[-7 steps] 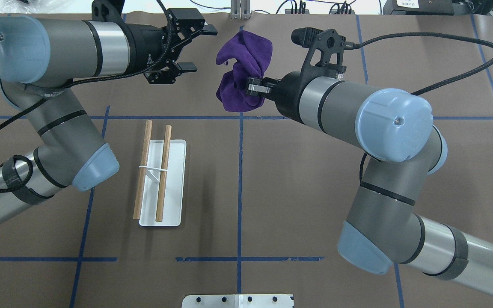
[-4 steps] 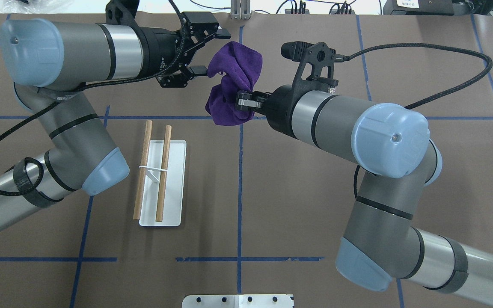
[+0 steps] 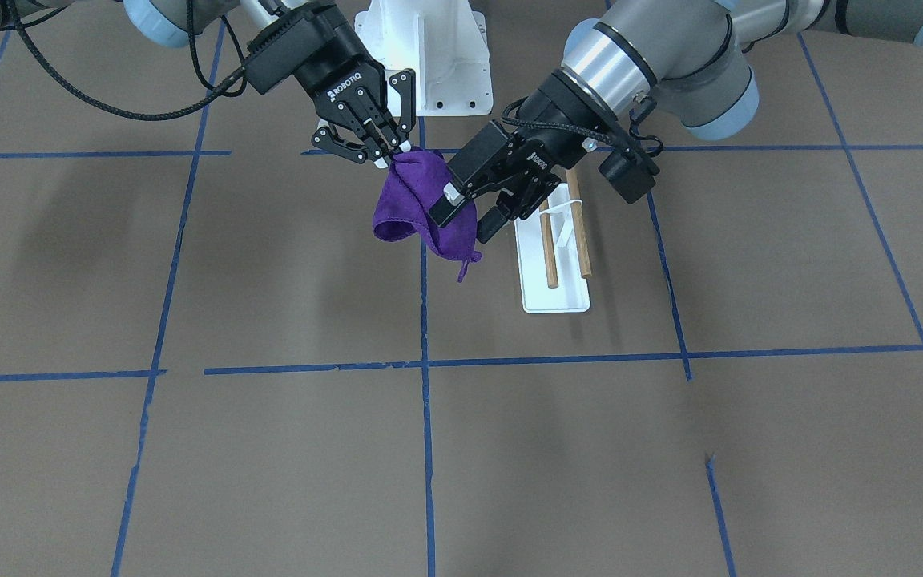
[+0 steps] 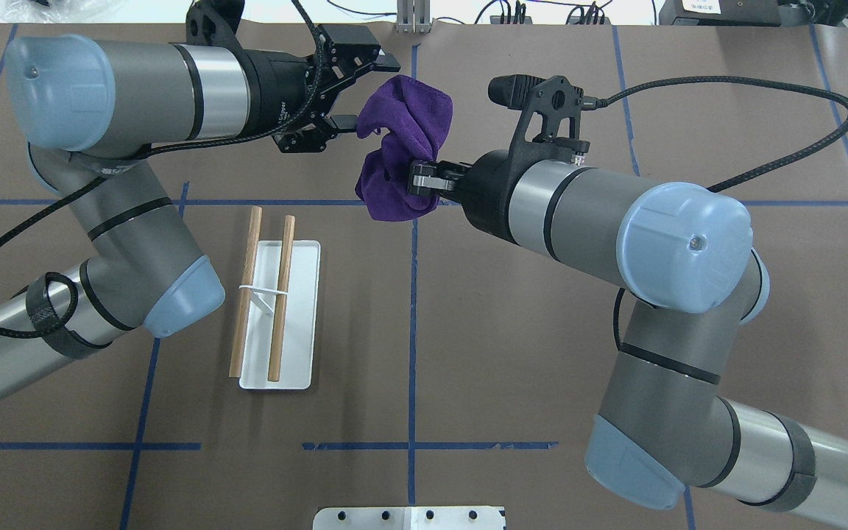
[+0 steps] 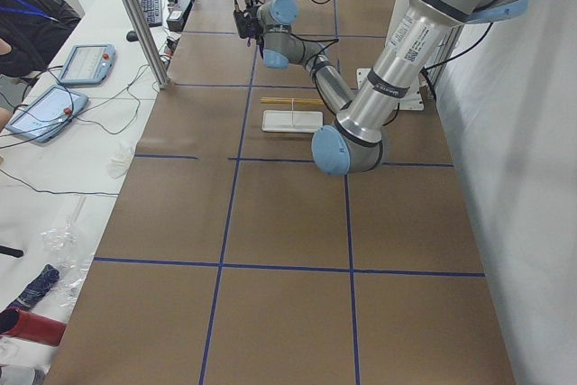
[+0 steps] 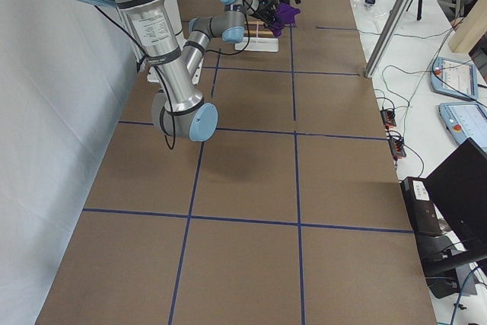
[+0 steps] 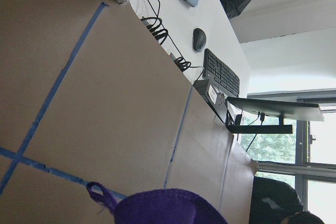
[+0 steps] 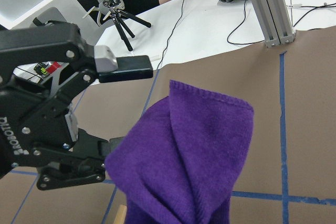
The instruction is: Hang towel on rack
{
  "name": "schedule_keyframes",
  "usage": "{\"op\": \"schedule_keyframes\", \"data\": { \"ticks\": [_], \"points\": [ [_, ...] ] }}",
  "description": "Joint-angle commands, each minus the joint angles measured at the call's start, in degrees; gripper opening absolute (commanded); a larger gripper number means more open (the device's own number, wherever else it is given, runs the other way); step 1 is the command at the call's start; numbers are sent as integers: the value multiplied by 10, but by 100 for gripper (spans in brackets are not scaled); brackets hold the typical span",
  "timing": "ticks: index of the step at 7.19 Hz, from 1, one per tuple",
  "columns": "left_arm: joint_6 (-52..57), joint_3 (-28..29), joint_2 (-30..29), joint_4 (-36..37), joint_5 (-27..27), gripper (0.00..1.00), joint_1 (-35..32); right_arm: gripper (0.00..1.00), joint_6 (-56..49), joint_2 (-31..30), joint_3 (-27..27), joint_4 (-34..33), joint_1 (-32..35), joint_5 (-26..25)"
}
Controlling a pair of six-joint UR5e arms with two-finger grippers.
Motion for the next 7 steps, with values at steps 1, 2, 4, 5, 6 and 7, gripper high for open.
{"op": "schedule_keyframes", "data": {
  "ticks": [1, 2, 4, 5, 6, 7],
  "points": [
    [0, 1, 0, 0, 0, 85, 3, 0, 0, 1, 1, 0, 0, 0],
    [-1, 0, 0, 0, 1, 65, 5, 0, 0, -1, 0, 0, 1, 0],
    [-1, -9, 4, 0, 1, 4, 7, 0, -1, -1, 0, 0, 0, 0],
    [-2, -17, 7, 1, 0, 0, 6, 0, -2, -1, 0, 0, 1, 0],
    [0, -19, 8, 0, -4, 0, 7, 0, -2, -1, 0, 0, 1, 0],
    [0, -20, 7, 0, -4, 0, 7, 0, -2, -1, 0, 0, 1, 0]
  ]
}}
